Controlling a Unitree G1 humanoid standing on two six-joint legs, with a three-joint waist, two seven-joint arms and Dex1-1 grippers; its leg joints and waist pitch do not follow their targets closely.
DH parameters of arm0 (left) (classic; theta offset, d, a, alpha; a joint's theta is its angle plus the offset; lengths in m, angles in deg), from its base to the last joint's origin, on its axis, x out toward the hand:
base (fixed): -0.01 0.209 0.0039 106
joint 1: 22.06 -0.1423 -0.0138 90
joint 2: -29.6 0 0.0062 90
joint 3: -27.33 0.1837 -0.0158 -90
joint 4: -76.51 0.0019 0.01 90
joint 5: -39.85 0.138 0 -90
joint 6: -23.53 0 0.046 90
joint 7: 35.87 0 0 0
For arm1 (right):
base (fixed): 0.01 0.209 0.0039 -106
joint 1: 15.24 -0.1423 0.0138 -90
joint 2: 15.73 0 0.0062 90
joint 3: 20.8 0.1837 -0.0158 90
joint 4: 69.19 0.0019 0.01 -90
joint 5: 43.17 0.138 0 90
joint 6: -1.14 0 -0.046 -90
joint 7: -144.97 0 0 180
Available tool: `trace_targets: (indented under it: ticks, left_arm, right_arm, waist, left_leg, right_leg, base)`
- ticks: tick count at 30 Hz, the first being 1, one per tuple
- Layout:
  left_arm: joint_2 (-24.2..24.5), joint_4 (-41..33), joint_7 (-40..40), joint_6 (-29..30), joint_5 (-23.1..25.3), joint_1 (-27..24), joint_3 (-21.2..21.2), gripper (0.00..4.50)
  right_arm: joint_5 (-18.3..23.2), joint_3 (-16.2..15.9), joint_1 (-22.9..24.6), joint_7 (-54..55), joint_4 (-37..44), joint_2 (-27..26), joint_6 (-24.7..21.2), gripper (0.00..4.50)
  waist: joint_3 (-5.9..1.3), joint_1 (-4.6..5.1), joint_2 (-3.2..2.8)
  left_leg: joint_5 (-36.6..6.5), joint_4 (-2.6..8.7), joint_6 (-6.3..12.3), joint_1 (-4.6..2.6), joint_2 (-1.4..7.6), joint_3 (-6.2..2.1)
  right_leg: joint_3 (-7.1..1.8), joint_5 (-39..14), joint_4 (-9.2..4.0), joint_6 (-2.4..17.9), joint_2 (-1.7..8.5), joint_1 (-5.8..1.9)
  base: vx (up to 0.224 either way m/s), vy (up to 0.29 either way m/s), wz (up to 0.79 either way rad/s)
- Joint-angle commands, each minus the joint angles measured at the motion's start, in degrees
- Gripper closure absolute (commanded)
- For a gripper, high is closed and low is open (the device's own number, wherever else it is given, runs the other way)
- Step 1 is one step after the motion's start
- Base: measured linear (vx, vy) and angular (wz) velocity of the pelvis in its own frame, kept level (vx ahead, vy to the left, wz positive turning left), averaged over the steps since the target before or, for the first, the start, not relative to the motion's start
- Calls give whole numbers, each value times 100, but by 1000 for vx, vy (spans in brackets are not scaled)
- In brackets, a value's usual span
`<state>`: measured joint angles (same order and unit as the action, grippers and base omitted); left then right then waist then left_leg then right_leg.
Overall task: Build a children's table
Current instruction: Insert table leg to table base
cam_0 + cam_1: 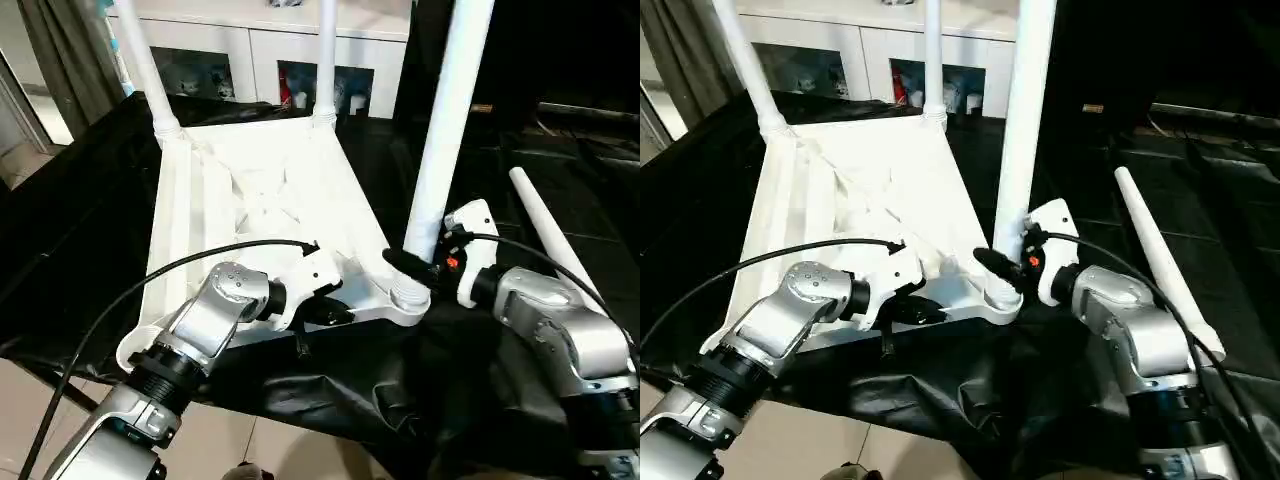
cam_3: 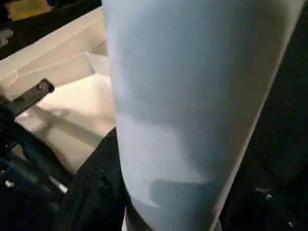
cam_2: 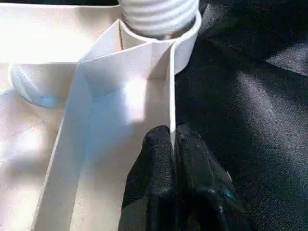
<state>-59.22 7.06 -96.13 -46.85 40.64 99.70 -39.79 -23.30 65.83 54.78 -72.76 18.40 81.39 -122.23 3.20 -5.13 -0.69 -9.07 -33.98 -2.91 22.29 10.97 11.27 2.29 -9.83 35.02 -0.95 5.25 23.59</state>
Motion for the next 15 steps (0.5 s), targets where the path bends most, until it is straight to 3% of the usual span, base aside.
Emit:
trace_targets:
  ticks: [1, 8, 15]
  left_arm:
    - [11, 23, 10, -42, -21, 32, -27, 450]
    - [34, 49, 5, -69, -5, 54, -23, 450]
    - [8, 93, 53, -115, 13, 89, -34, 450]
  right_arm:
    - [-37, -37, 4, -23, 89, 13, -35, 257]
    - [-25, -51, -11, -35, 62, 13, -61, 257]
    - [-60, 96, 55, 7, -535, -263, 486, 257]
  waist:
    - [-406, 2, 92]
    - [-409, -6, 92]
    - [-397, 7, 87]
  left_leg:
    - [-1410, 395, 35, -119, 164, -85]
    - [-1369, 392, 44, -115, 164, -85]
    - [-1553, 402, -7, -121, 164, -88]
  right_leg:
    - [-170, -1582, -449, 1024, 243, -240]
    - [-170, -1500, -440, 1048, 245, -245]
    - [-167, -1758, -473, 1009, 259, -225]
  base:
    - [0, 0, 0]
    - [0, 0, 0]
    - [0, 0, 0]
